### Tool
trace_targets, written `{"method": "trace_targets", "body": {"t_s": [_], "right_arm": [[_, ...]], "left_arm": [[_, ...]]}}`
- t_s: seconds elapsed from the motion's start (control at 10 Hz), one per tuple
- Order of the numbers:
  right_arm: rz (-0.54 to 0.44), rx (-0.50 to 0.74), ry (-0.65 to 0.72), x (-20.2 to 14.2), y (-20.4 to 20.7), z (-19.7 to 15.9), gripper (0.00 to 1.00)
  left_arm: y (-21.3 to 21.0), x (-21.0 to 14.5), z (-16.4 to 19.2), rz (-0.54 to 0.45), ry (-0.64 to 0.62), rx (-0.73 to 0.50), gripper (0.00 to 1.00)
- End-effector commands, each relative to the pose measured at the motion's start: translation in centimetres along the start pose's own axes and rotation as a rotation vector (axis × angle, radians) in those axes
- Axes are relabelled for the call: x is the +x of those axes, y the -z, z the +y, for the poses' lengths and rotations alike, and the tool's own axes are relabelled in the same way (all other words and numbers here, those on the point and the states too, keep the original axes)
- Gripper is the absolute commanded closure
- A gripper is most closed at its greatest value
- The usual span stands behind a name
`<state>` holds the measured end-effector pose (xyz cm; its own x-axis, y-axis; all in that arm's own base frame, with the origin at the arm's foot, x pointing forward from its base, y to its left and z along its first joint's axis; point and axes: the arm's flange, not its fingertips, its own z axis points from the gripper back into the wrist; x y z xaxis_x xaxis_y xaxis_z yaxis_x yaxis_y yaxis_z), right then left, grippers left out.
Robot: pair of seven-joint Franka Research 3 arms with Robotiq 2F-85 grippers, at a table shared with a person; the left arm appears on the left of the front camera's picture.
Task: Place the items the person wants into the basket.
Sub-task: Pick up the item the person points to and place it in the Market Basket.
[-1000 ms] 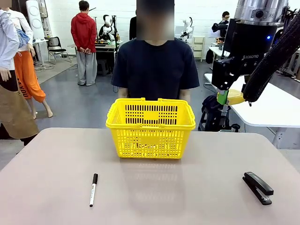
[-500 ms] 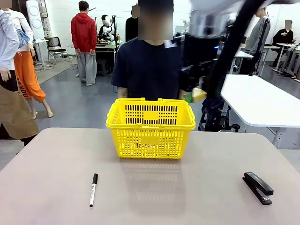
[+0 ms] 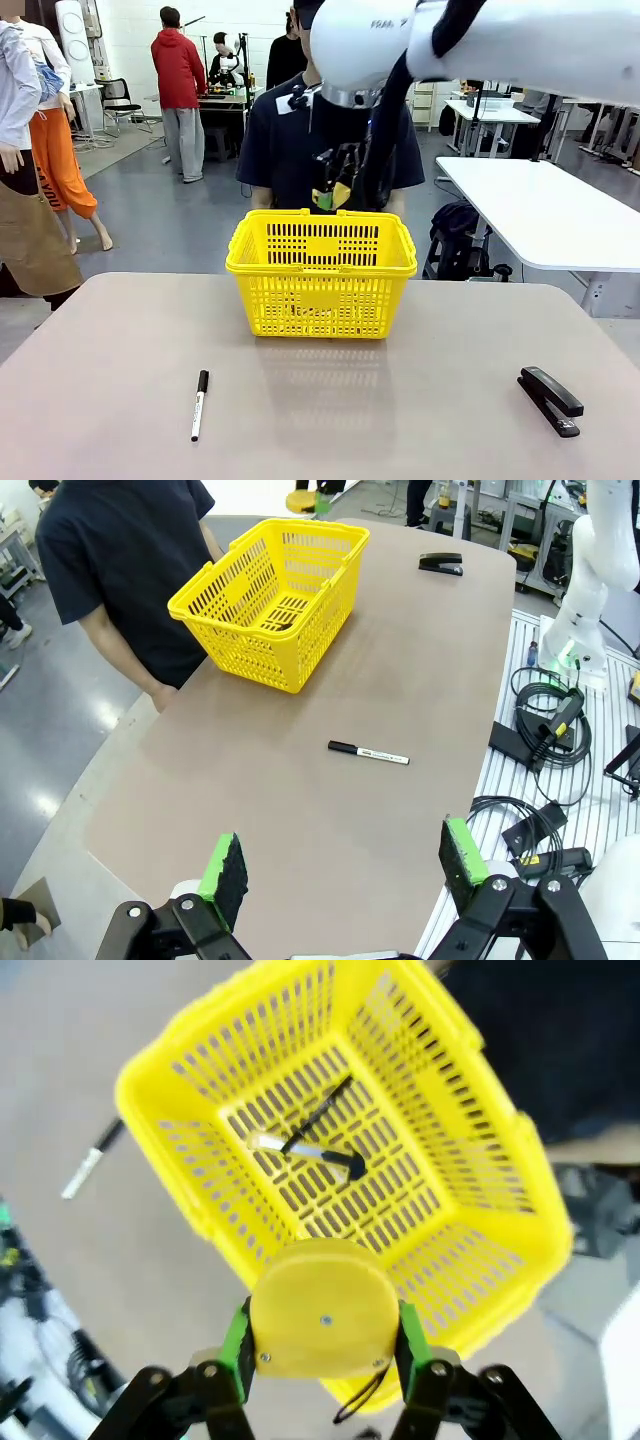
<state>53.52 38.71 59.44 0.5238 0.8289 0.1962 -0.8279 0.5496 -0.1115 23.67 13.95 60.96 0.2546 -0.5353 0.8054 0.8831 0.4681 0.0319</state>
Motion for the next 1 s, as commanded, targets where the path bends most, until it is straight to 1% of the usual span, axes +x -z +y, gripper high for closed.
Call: {"method": "trace_targets", "body": {"t_s": [0.0,0.2,0.3,0.4,0.5,0.9], "right_arm": [[0.016,0.041,-0.046,2.2,1.5,-1.0,0.33],[0.05,0.082,-0.044,2.9,3.0,-1.5,0.33],[0.051,0.125,-0.042,2.8,3.1,-1.6,0.33],[0.097,0.124,0.023,2.7,2.5,-1.2,0.33],[0.044,0.074,-0.025,1.7,4.7,-1.1,0.33],[0.044,0.074,-0.025,1.7,4.7,-1.1,0.33]], "left_arm": [[-0.2,-0.1,0.0,-0.018,0.021,-0.007,0.0],[-0.2,-0.1,0.0,-0.018,0.021,-0.007,0.0],[-0.2,-0.1,0.0,-0.018,0.021,-0.007,0.0],[-0.2,-0.1,0.0,-0.018,0.021,-0.007,0.0],[-0.2,-0.1,0.0,-0.018,0.021,-0.007,0.0],[-0.2,-0.1,0.0,-0.018,0.021,-0.007,0.0]]}}
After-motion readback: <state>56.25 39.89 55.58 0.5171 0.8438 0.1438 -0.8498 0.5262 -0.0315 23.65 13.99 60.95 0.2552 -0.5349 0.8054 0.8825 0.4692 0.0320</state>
